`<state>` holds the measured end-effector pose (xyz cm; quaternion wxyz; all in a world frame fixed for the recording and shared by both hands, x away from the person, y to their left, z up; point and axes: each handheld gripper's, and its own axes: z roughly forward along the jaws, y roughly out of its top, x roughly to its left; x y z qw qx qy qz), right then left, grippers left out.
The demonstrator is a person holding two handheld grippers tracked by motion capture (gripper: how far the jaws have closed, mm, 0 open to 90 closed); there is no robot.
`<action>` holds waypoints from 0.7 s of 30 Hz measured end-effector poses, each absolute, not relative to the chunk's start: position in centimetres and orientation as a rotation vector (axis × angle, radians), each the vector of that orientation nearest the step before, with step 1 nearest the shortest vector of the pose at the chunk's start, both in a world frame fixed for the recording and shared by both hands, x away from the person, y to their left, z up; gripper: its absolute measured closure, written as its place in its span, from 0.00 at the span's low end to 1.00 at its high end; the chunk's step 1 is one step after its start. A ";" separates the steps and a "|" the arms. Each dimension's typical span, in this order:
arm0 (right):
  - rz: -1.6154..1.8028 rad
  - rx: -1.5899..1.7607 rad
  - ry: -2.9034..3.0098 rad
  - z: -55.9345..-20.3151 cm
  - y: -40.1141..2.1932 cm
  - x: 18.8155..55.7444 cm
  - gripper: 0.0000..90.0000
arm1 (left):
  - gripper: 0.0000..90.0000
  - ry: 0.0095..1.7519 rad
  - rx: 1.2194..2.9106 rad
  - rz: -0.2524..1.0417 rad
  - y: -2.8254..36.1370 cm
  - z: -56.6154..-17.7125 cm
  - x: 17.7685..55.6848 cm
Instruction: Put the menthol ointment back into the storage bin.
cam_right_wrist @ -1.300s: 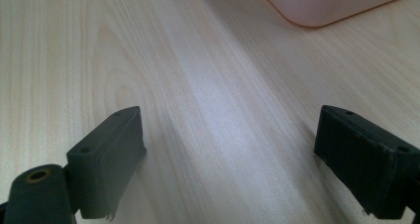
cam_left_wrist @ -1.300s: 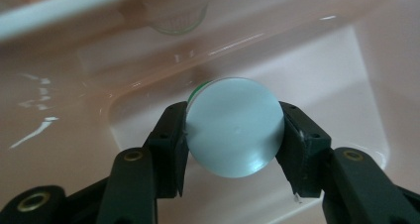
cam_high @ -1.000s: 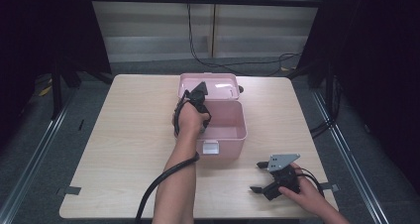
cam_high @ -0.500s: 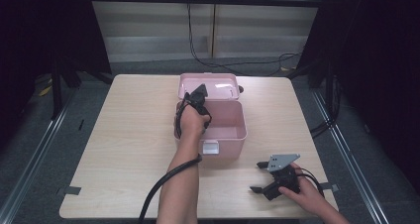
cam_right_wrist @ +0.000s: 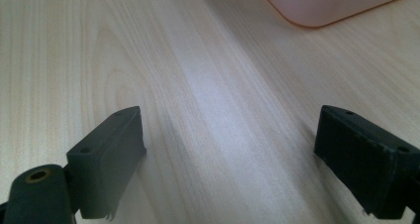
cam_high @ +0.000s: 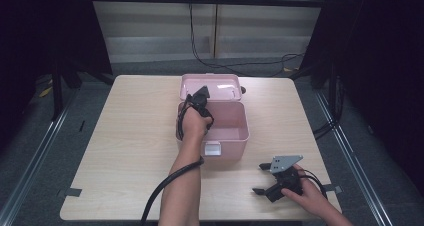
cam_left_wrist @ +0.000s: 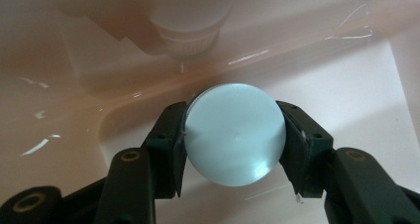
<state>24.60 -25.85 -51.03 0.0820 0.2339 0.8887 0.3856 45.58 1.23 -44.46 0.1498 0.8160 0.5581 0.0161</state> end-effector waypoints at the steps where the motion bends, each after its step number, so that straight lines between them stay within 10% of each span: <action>1: 1.152 0.699 2.655 -51.0 -25.8 24.6 0.12 | 0.54 1.602 2.347 0.048 1.2 -44.5 45.6; 21: 1.151 0.699 2.655 -51.0 -25.8 24.6 0.12 | 0.37 1.573 2.351 0.008 1.7 -43.2 45.3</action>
